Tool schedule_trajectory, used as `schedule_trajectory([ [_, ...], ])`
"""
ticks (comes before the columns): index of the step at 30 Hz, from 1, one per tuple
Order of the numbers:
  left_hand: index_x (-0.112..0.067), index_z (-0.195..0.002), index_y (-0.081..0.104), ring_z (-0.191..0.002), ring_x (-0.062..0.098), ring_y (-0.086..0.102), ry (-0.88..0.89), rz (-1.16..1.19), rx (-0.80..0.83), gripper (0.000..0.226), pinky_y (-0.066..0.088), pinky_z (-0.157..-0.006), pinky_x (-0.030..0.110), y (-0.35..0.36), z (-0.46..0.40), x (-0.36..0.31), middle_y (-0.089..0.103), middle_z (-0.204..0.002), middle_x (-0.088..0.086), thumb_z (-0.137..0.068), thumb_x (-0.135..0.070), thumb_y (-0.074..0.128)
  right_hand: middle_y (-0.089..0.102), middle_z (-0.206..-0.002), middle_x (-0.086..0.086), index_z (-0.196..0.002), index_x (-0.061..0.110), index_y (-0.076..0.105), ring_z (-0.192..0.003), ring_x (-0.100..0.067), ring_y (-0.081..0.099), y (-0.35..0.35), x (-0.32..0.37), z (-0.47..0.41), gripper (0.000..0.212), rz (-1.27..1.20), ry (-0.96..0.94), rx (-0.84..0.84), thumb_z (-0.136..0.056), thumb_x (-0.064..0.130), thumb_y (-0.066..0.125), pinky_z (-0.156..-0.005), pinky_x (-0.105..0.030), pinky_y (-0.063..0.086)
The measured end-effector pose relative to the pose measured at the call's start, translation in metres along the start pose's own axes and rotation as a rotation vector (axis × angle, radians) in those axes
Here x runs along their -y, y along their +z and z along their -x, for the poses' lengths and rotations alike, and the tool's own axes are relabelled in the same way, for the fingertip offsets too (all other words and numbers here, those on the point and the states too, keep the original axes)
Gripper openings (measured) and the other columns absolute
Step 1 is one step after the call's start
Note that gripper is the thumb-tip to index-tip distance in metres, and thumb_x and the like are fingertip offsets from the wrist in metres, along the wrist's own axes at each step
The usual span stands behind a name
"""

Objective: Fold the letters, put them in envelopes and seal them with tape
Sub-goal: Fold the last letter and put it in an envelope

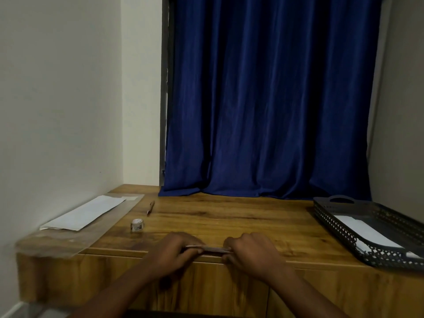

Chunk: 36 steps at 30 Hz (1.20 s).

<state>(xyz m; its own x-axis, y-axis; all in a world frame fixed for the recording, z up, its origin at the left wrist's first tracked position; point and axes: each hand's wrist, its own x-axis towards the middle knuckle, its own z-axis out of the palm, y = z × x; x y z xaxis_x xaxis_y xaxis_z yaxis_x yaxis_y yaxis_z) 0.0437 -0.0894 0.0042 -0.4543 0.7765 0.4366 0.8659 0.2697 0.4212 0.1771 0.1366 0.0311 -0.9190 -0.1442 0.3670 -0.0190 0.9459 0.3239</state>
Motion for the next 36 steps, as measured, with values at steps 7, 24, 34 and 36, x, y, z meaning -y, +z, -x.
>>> schedule_trajectory([
  [7,-0.054,-0.132,0.053,-0.115,-0.007,0.057,-0.079,0.12,-0.413,0.048,0.05,-0.086,0.013,-0.036,-0.005,0.001,0.059,-0.124,-0.033,-0.092,-0.036,0.073,0.07,-0.088,0.003,-0.099,0.024,0.071,-0.074,-0.012,0.063,-0.03,0.005,-0.05,0.027,-0.613,0.158,0.01,-0.096,0.047,0.058,-0.064,-0.036,0.048],
  [24,-0.024,-0.124,0.067,-0.114,0.017,0.062,-0.499,-0.301,-0.409,0.036,0.047,-0.092,0.028,-0.159,0.058,0.134,0.068,-0.127,-0.005,-0.09,-0.033,0.076,0.076,-0.083,0.01,-0.096,0.026,0.068,-0.068,-0.006,0.074,0.059,0.042,-0.123,0.009,-1.523,0.545,-0.107,-0.092,0.022,0.075,-0.05,-0.016,0.052],
  [34,-0.021,-0.139,0.055,-0.131,0.027,0.053,-0.971,-0.524,-0.056,0.068,0.045,-0.108,0.042,-0.188,0.043,0.208,0.057,-0.145,0.004,-0.089,-0.066,0.065,0.075,-0.096,0.004,-0.1,0.03,0.066,-0.083,-0.02,0.075,0.069,0.034,-0.123,0.009,-1.634,0.521,-0.146,-0.094,0.03,0.073,-0.06,-0.028,0.054],
  [36,-0.024,-0.131,0.061,-0.124,0.024,0.058,-1.011,-0.576,-0.015,0.065,0.048,-0.102,0.04,-0.186,0.041,0.21,0.062,-0.135,0.001,-0.087,-0.072,0.062,0.075,-0.098,0.005,-0.101,0.03,0.065,-0.084,-0.02,0.075,0.07,0.034,-0.123,0.01,-1.648,0.522,-0.147,-0.094,0.031,0.072,-0.06,-0.028,0.054],
])
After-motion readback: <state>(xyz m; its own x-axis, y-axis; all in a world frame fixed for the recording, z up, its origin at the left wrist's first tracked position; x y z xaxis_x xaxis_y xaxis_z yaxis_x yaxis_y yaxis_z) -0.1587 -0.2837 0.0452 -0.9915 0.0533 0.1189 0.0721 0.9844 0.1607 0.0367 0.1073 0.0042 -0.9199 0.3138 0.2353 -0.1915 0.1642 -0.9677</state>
